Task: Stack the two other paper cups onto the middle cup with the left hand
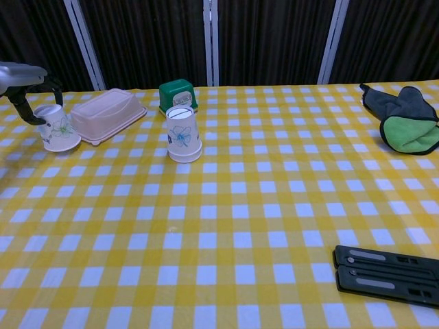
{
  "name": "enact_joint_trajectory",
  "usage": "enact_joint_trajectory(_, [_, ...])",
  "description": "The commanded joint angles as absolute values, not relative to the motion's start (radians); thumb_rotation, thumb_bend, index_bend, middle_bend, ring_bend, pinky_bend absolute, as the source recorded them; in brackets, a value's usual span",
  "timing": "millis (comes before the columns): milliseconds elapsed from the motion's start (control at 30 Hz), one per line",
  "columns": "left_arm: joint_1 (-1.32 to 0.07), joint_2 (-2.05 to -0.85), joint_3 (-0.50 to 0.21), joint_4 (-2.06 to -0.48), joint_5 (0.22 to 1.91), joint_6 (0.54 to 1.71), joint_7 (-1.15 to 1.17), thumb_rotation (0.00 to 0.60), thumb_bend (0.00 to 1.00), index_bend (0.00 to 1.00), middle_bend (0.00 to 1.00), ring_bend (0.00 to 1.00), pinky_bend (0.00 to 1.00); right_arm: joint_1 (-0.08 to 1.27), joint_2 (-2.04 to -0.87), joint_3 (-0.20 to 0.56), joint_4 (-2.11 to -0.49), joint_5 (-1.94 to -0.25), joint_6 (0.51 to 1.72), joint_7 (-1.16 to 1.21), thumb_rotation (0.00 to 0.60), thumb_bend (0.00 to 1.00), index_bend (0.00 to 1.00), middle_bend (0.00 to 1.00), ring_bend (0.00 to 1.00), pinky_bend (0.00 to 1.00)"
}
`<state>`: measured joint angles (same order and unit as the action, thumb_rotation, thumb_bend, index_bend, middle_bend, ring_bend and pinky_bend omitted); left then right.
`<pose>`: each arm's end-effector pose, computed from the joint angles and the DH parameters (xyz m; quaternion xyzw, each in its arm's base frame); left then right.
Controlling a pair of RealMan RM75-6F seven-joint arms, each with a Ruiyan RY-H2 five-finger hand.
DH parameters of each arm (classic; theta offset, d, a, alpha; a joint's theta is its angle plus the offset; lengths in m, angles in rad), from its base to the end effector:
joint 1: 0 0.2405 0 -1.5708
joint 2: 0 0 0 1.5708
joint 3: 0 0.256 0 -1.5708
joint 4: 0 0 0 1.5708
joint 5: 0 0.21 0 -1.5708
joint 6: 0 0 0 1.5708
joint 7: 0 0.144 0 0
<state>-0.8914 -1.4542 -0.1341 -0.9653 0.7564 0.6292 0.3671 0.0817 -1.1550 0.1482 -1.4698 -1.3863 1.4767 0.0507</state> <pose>-0.2546 0.4566 0.0759 -0.6956 -0.3864 -0.1911 0.5747 -0.3429 -0.2005 0.1838 0.5398 -0.3713 0.3857 0.6496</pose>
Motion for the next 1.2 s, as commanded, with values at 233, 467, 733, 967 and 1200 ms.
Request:
enact_joint_trajectory(233, [-0.932,-1.312,-0.223,-1.232,0.807,0.706,0.342,0.600,0.46,0.41,0.00,0.00,0.00,0.084,-1.160,0.149,-1.463,-1.393,1.481,0.056,0.600,0.13,0.00,0.00,0.00,0.00])
enact_joint_trajectory(467, [-0.999,-1.297,-0.256,-1.357,0.779,0.740,0.405,0.600,0.46,0.39,0.00,0.00,0.00,0.083,-1.158,0.151,-1.461,-1.387,1.480,0.059,0.600,0.13,0.00,0.00,0.00,0.00])
enact_joint_trajectory(733, [-1.102,-1.348,-0.256,-1.432,0.709,0.749,0.513,0.600,0.46,0.39,0.00,0.00,0.00,0.080,-1.150,0.157,-1.460,-1.380,1.479,0.082,0.600,0.13,0.00,0.00,0.00,0.00])
enact_joint_trajectory(967, [-1.146,-1.376,-0.244,-1.459,0.654,0.777,0.563,0.600,0.46,0.40,0.00,0.00,0.00,0.078,-1.144,0.161,-1.458,-1.376,1.480,0.097,0.600,0.13,0.00,0.00,0.00,0.00])
enact_joint_trajectory(1200, [-1.172,-1.355,-0.231,-1.493,0.614,0.799,0.596,0.600,0.46,0.40,0.00,0.00,0.00,0.077,-1.142,0.161,-1.458,-1.376,1.482,0.103,0.600,0.13,0.00,0.00,0.00,0.00])
